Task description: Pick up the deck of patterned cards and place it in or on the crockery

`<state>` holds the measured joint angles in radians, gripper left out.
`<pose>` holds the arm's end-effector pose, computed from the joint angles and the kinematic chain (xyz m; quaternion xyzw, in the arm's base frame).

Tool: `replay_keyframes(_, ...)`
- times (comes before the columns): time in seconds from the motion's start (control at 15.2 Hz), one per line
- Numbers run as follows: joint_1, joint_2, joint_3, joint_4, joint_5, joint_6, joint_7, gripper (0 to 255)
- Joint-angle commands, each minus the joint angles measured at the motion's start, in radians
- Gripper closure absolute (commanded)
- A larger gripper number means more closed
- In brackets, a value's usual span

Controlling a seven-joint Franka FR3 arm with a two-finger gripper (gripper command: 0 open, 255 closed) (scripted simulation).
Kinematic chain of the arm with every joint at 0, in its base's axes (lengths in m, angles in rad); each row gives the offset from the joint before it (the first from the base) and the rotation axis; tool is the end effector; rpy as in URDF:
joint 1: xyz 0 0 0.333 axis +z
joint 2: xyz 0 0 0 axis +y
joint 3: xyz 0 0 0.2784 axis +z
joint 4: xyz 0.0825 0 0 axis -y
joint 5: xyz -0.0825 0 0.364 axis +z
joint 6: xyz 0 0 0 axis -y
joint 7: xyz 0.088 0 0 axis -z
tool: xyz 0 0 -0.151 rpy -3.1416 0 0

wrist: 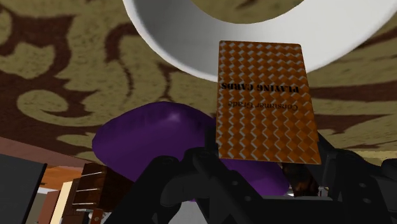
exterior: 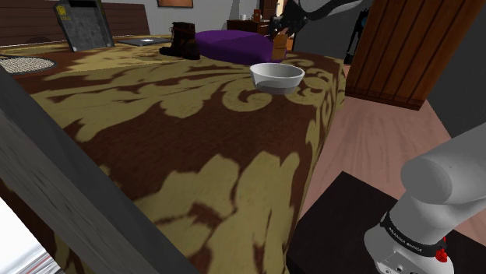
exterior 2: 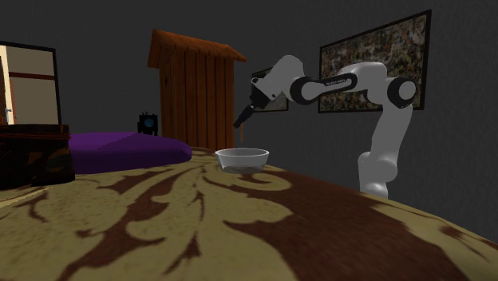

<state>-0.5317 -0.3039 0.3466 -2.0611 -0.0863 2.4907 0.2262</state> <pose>0.5329 -0.0847 0.5735 0.9201 -0.1573 0.3497 0.0795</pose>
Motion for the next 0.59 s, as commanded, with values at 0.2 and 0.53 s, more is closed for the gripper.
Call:
replay_keyframes(0.2, -0.003, 0.001, 0.007, -0.065, -0.011, 0.066, 0.016, 255)
replay_keyframes(0.53, -0.006, 0.004, 0.011, -0.095, -0.017, 0.099, 0.025, 255)
